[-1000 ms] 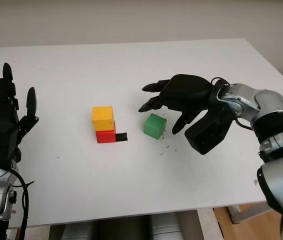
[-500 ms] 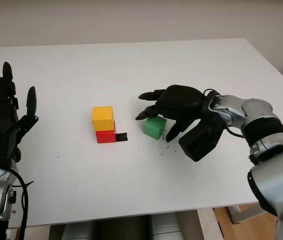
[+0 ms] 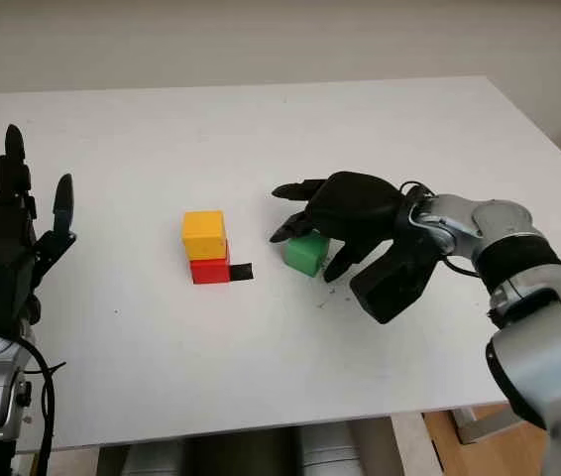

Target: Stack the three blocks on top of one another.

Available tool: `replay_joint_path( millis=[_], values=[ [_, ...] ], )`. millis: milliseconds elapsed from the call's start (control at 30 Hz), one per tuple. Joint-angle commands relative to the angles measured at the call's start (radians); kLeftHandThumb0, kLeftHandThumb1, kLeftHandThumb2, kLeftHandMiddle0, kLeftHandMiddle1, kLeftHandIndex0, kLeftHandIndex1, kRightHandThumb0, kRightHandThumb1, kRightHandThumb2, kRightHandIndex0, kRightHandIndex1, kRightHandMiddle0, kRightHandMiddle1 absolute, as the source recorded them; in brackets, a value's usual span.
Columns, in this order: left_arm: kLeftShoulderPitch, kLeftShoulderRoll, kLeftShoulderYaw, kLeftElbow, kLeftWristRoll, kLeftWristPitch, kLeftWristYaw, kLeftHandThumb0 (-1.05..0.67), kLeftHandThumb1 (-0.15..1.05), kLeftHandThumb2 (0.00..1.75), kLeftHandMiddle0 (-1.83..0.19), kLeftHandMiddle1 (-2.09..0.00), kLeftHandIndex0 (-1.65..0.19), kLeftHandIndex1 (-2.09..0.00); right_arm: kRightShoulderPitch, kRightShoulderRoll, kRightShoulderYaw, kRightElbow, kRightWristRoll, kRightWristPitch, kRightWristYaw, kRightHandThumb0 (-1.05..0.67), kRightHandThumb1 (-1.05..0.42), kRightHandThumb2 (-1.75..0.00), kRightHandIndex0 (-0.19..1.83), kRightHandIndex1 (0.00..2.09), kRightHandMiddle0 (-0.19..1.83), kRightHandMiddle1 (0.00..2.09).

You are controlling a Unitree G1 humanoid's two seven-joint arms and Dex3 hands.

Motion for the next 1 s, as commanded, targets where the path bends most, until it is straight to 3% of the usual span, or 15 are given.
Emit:
replay_joint_path(
  millis=[0, 67, 133, 200, 700, 967],
  values=[
    [0.005, 0.0, -0.005, -0.019, -0.001, 0.002, -0.005, -0.68, 1.05, 0.61, 0.18, -0.05, 0.13, -0.05, -0.008, 0.0, 0.007, 0.018, -0.007, -0.001, -0.02, -0.48, -0.88, -0.06, 0.23, 0.07, 0.69, 0.36],
    [0.006, 0.0, -0.005, -0.016, -0.001, 0.0, -0.006, -0.68, 1.05, 0.62, 0.18, -0.05, 0.13, -0.05, -0.012, -0.001, 0.014, 0.025, -0.015, -0.006, -0.043, -0.44, -0.9, -0.05, 0.25, 0.06, 0.53, 0.79],
    [0.007, 0.001, -0.005, -0.014, 0.001, -0.001, -0.006, -0.68, 1.05, 0.62, 0.18, -0.05, 0.13, -0.06, -0.017, -0.004, 0.026, 0.027, -0.038, -0.004, -0.078, -0.42, -0.91, -0.06, 0.28, 0.07, 0.49, 1.07],
    [0.008, 0.003, -0.005, -0.014, 0.002, -0.003, -0.008, -0.68, 1.05, 0.63, 0.18, -0.05, 0.12, -0.06, -0.023, -0.006, 0.038, 0.026, -0.059, 0.005, -0.102, -0.42, -0.93, -0.06, 0.3, 0.07, 0.47, 1.22],
    [0.015, 0.003, -0.004, -0.018, 0.001, 0.002, -0.013, -0.69, 1.05, 0.6, 0.16, -0.06, 0.11, -0.06, -0.035, -0.009, 0.067, 0.04, -0.104, 0.038, -0.18, -0.42, -0.92, -0.05, 0.39, 0.08, 0.48, 1.33],
    [0.016, 0.001, -0.005, -0.011, 0.004, -0.004, -0.01, -0.67, 1.05, 0.59, 0.16, -0.06, 0.1, -0.06, 0.008, 0.038, -0.088, 0.084, 0.175, 0.036, 0.006, -0.43, -0.92, -0.05, 0.38, 0.07, 0.45, 1.39]
  ],
)
